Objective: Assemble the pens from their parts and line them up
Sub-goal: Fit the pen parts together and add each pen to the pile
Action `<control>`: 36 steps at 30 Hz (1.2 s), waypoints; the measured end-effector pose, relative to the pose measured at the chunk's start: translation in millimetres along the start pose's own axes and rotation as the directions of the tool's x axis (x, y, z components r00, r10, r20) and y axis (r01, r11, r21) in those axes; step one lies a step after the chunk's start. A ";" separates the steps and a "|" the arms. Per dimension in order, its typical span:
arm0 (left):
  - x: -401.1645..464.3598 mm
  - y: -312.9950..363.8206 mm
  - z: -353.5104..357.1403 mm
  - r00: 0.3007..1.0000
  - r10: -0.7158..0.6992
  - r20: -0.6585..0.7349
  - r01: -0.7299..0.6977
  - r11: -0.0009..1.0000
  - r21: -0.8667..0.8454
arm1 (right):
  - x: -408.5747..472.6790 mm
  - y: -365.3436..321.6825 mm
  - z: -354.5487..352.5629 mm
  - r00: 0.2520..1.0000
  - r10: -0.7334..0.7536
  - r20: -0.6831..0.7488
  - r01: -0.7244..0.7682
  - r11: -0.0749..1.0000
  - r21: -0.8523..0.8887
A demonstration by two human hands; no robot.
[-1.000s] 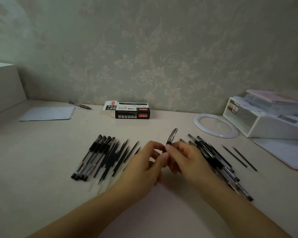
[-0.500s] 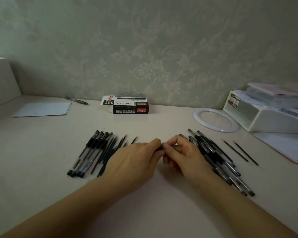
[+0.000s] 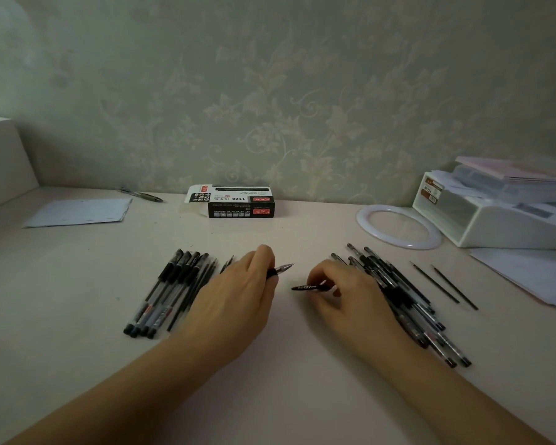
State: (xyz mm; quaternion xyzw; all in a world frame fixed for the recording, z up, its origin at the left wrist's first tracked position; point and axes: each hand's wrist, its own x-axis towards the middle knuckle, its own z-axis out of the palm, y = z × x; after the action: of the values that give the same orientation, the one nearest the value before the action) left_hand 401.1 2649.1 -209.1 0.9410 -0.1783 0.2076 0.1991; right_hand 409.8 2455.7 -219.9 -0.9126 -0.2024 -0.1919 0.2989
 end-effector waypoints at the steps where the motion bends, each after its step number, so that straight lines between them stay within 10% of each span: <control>1: 0.4 0.2 -0.8 1.000 0.003 0.011 -0.003 1.000 0.005 | 0.0 0.9 1.3 1.000 -0.014 0.015 0.015 0.999 -0.035; 8: -0.8 1.8 -2.6 0.998 0.012 0.064 -0.012 1.000 0.003 | -0.7 2.1 1.2 0.999 0.021 0.037 -0.020 0.999 -0.036; 21: 1.4 8.6 -7.6 0.971 0.232 0.057 -0.226 0.970 -0.088 | 3.6 -12.5 -5.5 0.973 0.170 0.156 -0.227 0.840 0.494; 36: 1.1 2.1 0.2 0.974 0.204 0.099 -0.176 0.955 -0.240 | 6.1 -10.4 -14.5 0.976 0.168 0.138 -0.216 0.823 0.526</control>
State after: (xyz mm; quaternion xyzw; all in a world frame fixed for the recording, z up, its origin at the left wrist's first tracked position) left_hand 401.2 2646.9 -208.2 0.9011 -0.3027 0.1456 0.2742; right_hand 406.6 2455.9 -201.4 -0.8151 -0.1678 -0.0571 0.5515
